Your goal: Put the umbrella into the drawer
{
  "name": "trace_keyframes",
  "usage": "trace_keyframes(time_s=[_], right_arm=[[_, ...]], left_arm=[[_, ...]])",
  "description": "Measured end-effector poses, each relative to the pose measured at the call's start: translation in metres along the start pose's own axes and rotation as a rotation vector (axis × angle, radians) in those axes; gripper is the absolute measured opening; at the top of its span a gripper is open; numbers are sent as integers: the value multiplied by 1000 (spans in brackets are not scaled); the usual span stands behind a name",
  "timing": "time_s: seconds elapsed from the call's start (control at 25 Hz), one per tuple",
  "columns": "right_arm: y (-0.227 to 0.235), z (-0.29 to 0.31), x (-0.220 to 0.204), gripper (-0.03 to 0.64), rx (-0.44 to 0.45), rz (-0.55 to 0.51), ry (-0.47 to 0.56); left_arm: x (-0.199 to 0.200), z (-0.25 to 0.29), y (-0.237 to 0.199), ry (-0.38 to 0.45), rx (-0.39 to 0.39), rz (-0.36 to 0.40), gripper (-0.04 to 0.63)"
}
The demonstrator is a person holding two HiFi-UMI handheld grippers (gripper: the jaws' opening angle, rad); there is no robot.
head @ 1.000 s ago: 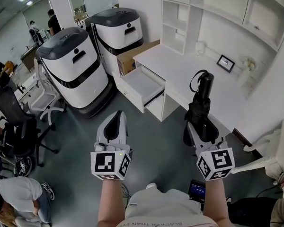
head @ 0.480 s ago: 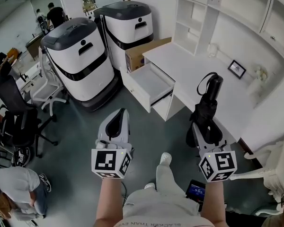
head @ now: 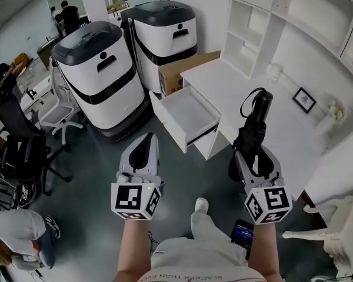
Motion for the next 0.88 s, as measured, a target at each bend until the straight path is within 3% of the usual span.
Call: trace_keyframes(time_s=[0.52, 0.88], right_arm=[[92, 112, 13, 221, 106, 30, 14], [114, 167, 9, 221, 187, 22, 1]], left_arm=[[-7, 119, 3, -24, 86, 27, 11], [-23, 156, -8, -38, 167, 30, 11]])
Point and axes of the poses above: the fingertips, and each gripper's own axes: z forward along the fingers, y to its right, x out of its top, the point moved 2 cm from there along -z, backward along the fingers, and after that the axes turned 7 degrees about x, right-handed, at the moved point
